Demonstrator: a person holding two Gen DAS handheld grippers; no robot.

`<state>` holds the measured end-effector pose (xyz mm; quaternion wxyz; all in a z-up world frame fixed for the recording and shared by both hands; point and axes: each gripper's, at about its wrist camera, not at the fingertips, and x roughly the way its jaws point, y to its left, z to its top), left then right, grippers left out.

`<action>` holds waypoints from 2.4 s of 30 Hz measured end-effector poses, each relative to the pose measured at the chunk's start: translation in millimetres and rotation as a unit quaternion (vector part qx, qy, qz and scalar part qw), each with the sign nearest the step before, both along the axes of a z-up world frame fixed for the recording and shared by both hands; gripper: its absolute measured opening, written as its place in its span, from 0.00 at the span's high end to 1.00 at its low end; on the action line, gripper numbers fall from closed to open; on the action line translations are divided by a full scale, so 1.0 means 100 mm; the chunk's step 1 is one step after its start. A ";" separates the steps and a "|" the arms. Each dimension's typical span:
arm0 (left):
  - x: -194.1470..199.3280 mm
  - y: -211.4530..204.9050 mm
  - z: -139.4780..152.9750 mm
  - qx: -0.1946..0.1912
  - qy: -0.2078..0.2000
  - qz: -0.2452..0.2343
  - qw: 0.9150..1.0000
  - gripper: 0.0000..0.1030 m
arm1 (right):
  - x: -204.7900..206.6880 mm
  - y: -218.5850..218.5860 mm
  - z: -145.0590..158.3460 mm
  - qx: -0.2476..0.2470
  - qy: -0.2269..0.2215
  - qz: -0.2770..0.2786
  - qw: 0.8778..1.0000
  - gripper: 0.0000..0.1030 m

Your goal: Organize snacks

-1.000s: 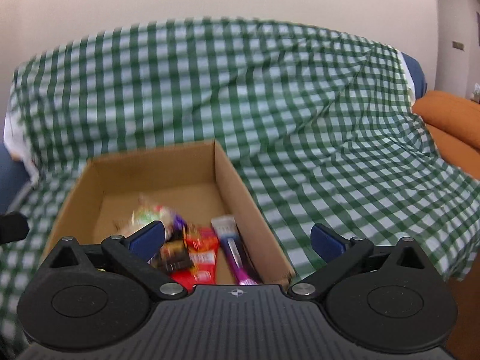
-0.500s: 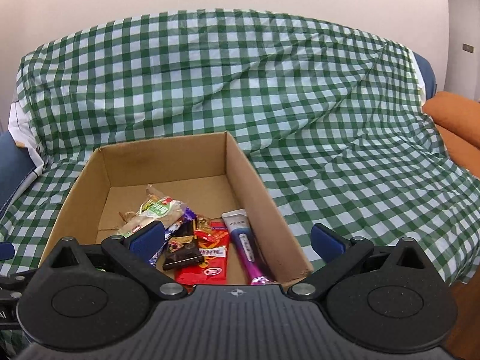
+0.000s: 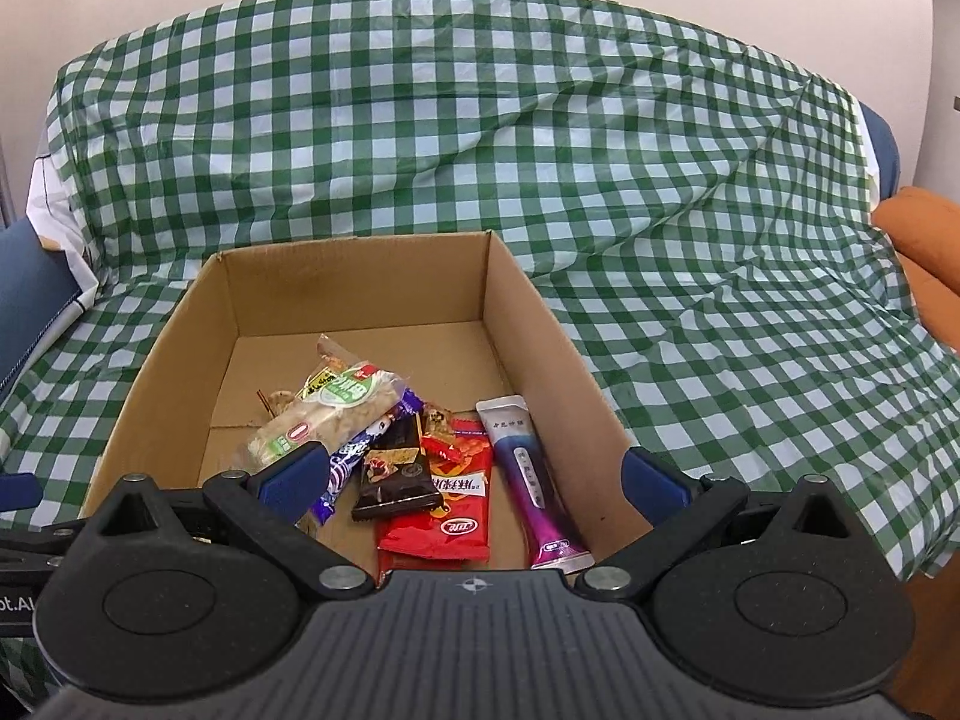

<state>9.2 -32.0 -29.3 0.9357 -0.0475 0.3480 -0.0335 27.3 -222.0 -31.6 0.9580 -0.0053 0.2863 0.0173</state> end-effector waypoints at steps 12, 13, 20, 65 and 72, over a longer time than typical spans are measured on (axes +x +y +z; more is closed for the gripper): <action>0.00 -0.04 -0.04 0.002 0.005 -0.002 1.000 0.00 | 0.01 0.02 -0.01 -0.006 0.002 0.009 1.000 0.01; 0.00 -0.04 -0.04 0.001 0.005 -0.002 1.000 0.00 | 0.01 0.03 -0.01 -0.009 0.002 0.011 1.000 0.01; 0.00 -0.04 -0.04 0.000 0.006 -0.001 1.000 0.00 | 0.02 0.03 -0.02 -0.011 0.001 0.012 1.000 0.01; 0.00 -0.05 -0.04 -0.003 0.003 0.000 1.000 0.00 | 0.03 0.06 -0.04 -0.019 0.000 0.018 1.000 0.01; 0.00 -0.04 -0.03 -0.004 0.003 0.000 1.000 0.00 | 0.03 0.04 -0.03 -0.021 -0.001 0.022 1.000 0.01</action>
